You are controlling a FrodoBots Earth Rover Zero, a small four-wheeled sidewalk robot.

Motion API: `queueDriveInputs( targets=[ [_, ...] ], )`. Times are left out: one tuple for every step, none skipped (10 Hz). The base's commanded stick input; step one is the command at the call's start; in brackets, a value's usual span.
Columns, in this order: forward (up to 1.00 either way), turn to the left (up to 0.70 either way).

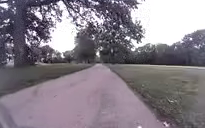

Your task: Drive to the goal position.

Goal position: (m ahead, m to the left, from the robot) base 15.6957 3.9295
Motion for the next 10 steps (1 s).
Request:
queueDriveInputs(
  targets=[
    [0.70, 0.00],
    [0.70, 0.00],
    [0.70, 0.00],
    [0.70, 0.00],
    [0.70, 0.00],
    [0.70, 0.00],
    [0.70, 0.00],
    [0.70, 0.00],
    [0.70, 0.00],
    [0.70, 0.00]
  ],
)
